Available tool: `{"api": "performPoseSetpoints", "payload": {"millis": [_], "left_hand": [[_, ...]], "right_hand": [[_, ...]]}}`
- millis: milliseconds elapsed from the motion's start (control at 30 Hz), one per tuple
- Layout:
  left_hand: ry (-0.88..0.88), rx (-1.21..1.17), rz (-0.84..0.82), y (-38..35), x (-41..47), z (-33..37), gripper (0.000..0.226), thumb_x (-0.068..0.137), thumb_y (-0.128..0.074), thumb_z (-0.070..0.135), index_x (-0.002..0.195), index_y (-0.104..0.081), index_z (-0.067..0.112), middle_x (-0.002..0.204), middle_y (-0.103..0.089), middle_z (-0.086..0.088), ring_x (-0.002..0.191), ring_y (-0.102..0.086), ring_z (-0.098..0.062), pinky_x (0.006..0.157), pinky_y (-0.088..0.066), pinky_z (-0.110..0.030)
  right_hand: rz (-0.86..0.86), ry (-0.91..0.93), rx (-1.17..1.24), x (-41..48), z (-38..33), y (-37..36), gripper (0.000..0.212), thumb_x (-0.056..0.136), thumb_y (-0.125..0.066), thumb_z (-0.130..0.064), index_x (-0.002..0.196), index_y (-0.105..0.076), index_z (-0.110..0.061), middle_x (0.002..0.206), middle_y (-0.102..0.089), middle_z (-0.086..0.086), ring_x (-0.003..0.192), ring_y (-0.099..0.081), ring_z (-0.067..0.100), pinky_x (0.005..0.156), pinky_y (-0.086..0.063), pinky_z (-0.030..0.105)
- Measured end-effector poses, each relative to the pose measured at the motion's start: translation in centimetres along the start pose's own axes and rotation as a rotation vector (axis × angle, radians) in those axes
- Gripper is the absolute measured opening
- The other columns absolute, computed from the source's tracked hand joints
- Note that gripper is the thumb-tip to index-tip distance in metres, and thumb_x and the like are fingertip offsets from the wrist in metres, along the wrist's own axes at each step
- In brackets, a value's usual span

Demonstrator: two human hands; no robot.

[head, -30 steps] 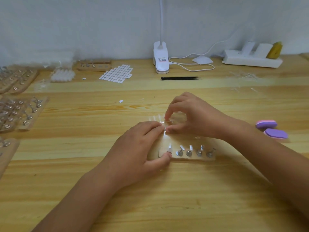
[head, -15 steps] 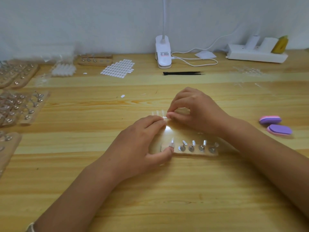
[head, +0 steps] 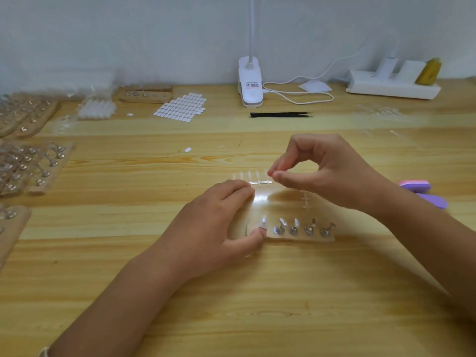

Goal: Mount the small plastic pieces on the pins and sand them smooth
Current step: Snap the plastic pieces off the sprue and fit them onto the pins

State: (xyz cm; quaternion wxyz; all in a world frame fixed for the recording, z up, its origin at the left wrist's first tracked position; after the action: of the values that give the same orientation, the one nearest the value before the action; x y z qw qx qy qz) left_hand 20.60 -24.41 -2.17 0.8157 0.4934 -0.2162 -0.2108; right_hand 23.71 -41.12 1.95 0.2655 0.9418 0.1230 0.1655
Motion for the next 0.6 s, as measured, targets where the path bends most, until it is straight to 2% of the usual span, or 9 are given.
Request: {"api": "performPoseSetpoints", "payload": {"millis": [100, 267, 333, 433, 600], "left_hand": [[-0.001, 0.007, -0.005, 0.0, 0.0, 0.1, 0.074, 0.080, -0.048, 0.065, 0.143, -0.045, 0.026, 0.146, -0.039, 0.019, 0.132, -0.033, 0.005, 0.103, -0.027, -0.010], [-0.005, 0.009, -0.016, 0.0, -0.1, 0.1, 0.077, 0.081, -0.043, 0.069, 0.145, -0.042, 0.026, 0.147, -0.037, 0.019, 0.132, -0.026, 0.008, 0.095, -0.008, 0.007], [-0.010, 0.008, -0.014, -0.1, -0.1, 0.0, 0.074, 0.083, -0.048, 0.067, 0.145, -0.042, 0.027, 0.148, -0.036, 0.019, 0.133, -0.025, 0.008, 0.096, -0.007, 0.007], [-0.014, 0.016, -0.011, -0.1, -0.1, -0.1, 0.075, 0.082, -0.046, 0.066, 0.145, -0.042, 0.027, 0.148, -0.036, 0.019, 0.133, -0.024, 0.009, 0.097, -0.008, 0.007], [-0.016, 0.020, -0.012, -0.1, -0.1, -0.2, 0.077, 0.081, -0.043, 0.069, 0.147, -0.039, 0.029, 0.150, -0.033, 0.021, 0.136, -0.023, 0.009, 0.103, -0.017, -0.003]], "right_hand": [[-0.020, 0.043, -0.001, -1.5, -1.1, 0.3, 0.017, 0.077, -0.081, -0.028, 0.083, -0.074, -0.014, 0.085, -0.077, -0.006, 0.089, -0.072, 0.015, 0.087, -0.054, 0.025], [-0.006, 0.144, -0.097, -4.7, -1.6, -0.3, 0.022, 0.078, -0.081, -0.037, 0.089, -0.076, -0.018, 0.090, -0.074, -0.008, 0.090, -0.071, 0.014, 0.084, -0.053, 0.034], [0.021, 0.147, -0.091, -5.8, -1.1, -0.7, 0.021, 0.078, -0.084, -0.034, 0.092, -0.076, -0.020, 0.096, -0.073, -0.009, 0.097, -0.070, 0.015, 0.086, -0.053, 0.034], [0.069, 0.146, -0.121, -6.6, -0.7, -0.9, 0.023, 0.078, -0.081, -0.033, 0.098, -0.076, -0.023, 0.105, -0.070, -0.015, 0.107, -0.066, 0.013, 0.093, -0.050, 0.027], [0.071, 0.145, -0.142, -6.4, -0.8, -1.2, 0.023, 0.078, -0.077, -0.033, 0.100, -0.076, -0.026, 0.108, -0.069, -0.018, 0.110, -0.065, 0.011, 0.094, -0.049, 0.028]]}}
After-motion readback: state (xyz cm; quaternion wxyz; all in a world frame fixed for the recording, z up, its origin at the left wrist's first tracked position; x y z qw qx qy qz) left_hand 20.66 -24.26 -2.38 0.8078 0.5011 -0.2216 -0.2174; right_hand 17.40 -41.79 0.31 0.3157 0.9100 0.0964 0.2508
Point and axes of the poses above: each hand's wrist, its own x-axis towards the middle knuckle, its own y-axis out of the back of the hand, z = x × y, the point moved 7 cm from there along x, towards the middle knuckle
